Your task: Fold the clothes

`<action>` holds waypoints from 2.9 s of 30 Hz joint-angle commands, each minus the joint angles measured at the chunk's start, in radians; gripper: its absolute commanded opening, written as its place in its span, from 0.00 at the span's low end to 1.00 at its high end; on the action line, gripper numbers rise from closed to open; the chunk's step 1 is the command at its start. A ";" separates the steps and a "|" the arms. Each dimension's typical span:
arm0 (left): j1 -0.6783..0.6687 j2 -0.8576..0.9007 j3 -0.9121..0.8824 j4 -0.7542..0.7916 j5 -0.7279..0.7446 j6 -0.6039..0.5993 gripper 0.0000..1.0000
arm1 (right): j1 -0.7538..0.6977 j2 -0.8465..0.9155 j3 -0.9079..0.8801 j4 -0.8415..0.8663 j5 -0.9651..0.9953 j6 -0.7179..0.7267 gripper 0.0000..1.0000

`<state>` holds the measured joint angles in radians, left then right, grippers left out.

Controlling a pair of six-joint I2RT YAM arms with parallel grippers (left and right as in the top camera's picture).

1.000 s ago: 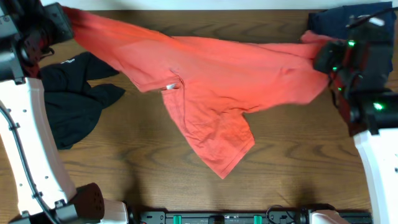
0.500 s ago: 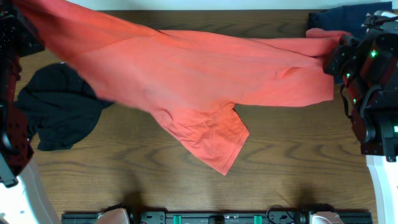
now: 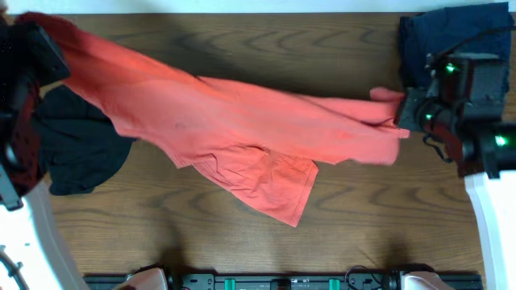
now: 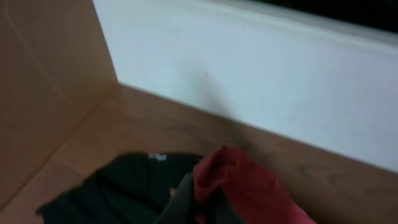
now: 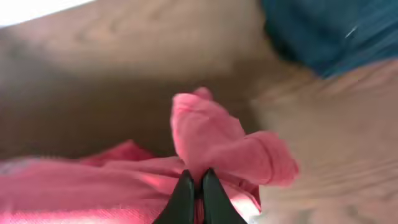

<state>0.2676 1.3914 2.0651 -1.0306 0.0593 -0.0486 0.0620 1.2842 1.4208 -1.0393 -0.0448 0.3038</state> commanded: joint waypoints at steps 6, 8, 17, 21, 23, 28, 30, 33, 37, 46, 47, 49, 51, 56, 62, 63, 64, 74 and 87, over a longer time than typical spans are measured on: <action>0.007 0.103 0.001 -0.067 -0.027 -0.005 0.06 | 0.038 0.143 -0.104 0.021 -0.084 0.010 0.01; 0.007 0.129 0.001 -0.072 -0.027 -0.005 0.06 | 0.053 0.188 -0.116 0.022 -0.083 0.009 0.01; 0.007 0.172 0.001 -0.072 -0.026 -0.005 0.06 | 0.071 0.259 -0.122 0.023 -0.084 0.006 0.03; 0.007 0.172 0.001 -0.080 -0.025 -0.005 0.06 | 0.071 0.261 -0.190 0.082 -0.083 0.006 0.05; 0.007 0.172 0.001 -0.086 -0.022 -0.005 0.06 | 0.071 0.261 -0.255 0.143 -0.086 0.007 0.06; 0.006 0.172 0.001 -0.091 -0.007 -0.013 0.06 | 0.071 0.261 -0.438 0.389 -0.161 0.009 0.04; 0.006 0.172 0.001 -0.091 0.001 -0.013 0.06 | 0.071 0.261 -0.488 0.471 -0.173 0.010 0.09; 0.006 0.172 0.001 -0.091 0.001 -0.013 0.06 | 0.071 0.261 -0.516 0.521 -0.173 0.009 0.24; 0.006 0.172 0.001 -0.091 0.001 -0.013 0.06 | 0.071 0.261 -0.514 0.526 -0.195 0.009 0.26; 0.006 0.177 0.000 -0.090 0.001 -0.013 0.06 | 0.077 0.260 -0.503 0.521 -0.299 0.009 0.29; 0.006 0.179 0.000 -0.091 0.002 -0.013 0.06 | 0.077 0.259 -0.497 0.512 -0.306 0.010 0.31; 0.006 0.181 0.000 -0.090 0.007 -0.013 0.06 | 0.076 0.257 -0.473 0.472 -0.299 0.005 0.39; 0.006 0.183 0.000 -0.090 0.011 -0.013 0.06 | 0.076 0.253 -0.439 0.418 -0.293 -0.021 0.48; 0.006 0.185 0.000 -0.090 0.011 -0.013 0.06 | 0.076 0.253 -0.362 0.294 -0.250 -0.048 0.55; 0.006 0.185 0.000 -0.090 0.011 -0.013 0.06 | 0.108 0.253 -0.388 0.279 -0.247 0.001 0.49; 0.006 0.185 0.000 -0.090 0.011 -0.013 0.06 | 0.119 0.253 -0.395 0.279 -0.240 0.024 0.46; 0.006 0.185 0.000 -0.090 0.011 -0.013 0.06 | 0.130 0.253 -0.403 0.279 -0.220 0.056 0.43; 0.006 0.185 0.000 -0.091 0.011 -0.013 0.06 | 0.212 0.253 -0.417 0.204 0.015 0.272 0.49; 0.006 0.185 0.000 -0.092 0.011 -0.013 0.06 | 0.214 0.253 -0.463 0.271 0.042 0.318 0.48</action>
<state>0.2676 1.5684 2.0632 -1.1255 0.0719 -0.0525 0.2687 1.5436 0.9920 -0.7795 -0.0067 0.5842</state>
